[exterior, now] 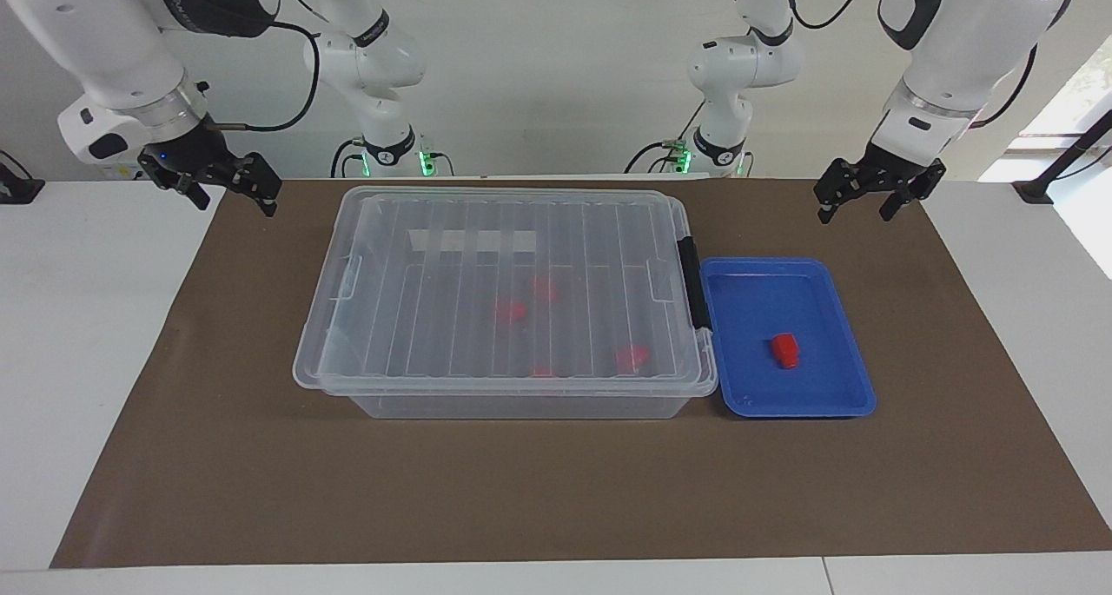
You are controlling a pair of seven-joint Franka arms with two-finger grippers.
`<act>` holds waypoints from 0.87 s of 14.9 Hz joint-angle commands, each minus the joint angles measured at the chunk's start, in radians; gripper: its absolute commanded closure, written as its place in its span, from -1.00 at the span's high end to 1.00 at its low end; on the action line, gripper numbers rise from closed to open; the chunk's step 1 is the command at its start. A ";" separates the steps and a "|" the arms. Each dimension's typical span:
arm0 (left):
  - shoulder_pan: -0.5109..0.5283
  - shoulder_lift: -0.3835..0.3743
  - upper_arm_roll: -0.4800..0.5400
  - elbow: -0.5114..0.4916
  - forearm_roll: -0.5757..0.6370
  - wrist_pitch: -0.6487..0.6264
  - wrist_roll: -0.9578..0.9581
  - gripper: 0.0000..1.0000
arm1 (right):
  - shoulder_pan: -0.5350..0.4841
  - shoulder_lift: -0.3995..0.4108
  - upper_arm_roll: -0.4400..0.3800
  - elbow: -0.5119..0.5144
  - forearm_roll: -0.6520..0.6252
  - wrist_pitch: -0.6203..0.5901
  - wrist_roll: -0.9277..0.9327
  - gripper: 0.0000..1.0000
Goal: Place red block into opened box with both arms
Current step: 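Move the right gripper to the edge of the clear lid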
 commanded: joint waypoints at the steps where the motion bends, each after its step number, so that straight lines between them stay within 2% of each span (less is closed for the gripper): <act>1: 0.009 -0.025 -0.003 -0.020 -0.003 -0.006 0.006 1.00 | -0.009 -0.011 0.007 -0.008 -0.007 0.010 -0.022 1.00; 5: 0.010 -0.025 -0.003 -0.022 -0.003 -0.004 0.006 1.00 | -0.009 -0.014 0.007 -0.017 -0.008 0.010 -0.028 1.00; 7: 0.010 -0.025 -0.004 -0.022 -0.003 -0.006 0.006 1.00 | -0.009 -0.035 0.007 -0.058 0.004 0.018 -0.018 1.00; 10: 0.010 -0.025 -0.004 -0.022 -0.003 -0.001 0.005 1.00 | 0.009 -0.083 0.009 -0.187 0.007 0.195 0.028 1.00; 13: 0.010 -0.025 -0.004 -0.023 -0.003 -0.001 0.006 1.00 | 0.069 -0.080 0.010 -0.212 0.010 0.226 0.103 1.00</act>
